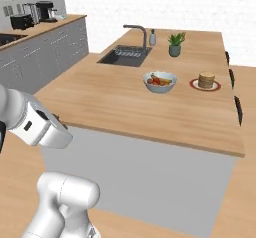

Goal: Take the strawberry from the fridge and place it on top of the pancake, located on the dining counter.

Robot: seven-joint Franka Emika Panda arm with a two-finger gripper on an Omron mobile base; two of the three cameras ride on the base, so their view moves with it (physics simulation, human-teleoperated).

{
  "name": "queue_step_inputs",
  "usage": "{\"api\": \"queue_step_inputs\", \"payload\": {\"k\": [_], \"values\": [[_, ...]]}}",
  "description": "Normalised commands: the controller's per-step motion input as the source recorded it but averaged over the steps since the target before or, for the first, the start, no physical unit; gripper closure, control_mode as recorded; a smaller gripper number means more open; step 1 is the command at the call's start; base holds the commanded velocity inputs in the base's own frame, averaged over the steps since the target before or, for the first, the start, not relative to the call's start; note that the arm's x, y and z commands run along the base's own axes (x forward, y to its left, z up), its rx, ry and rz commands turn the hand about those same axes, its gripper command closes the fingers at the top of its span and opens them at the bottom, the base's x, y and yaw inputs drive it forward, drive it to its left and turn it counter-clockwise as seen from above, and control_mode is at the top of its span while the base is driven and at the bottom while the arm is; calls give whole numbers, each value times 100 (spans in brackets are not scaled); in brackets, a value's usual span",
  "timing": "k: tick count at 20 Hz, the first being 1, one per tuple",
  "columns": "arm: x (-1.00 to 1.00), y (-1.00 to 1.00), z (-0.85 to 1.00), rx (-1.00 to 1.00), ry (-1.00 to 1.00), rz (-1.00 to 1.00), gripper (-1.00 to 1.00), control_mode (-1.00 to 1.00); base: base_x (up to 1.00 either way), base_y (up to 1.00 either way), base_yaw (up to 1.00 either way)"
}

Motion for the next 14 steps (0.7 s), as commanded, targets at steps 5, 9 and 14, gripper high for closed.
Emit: {"api": "queue_step_inputs", "payload": {"k": [5,9,14], "values": [[0,0,0,0,0,0,100,100,51,-100,-2],[0,0,0,0,0,0,100,100,41,-100,0],[0,0,0,0,0,0,100,100,27,-100,0]]}}
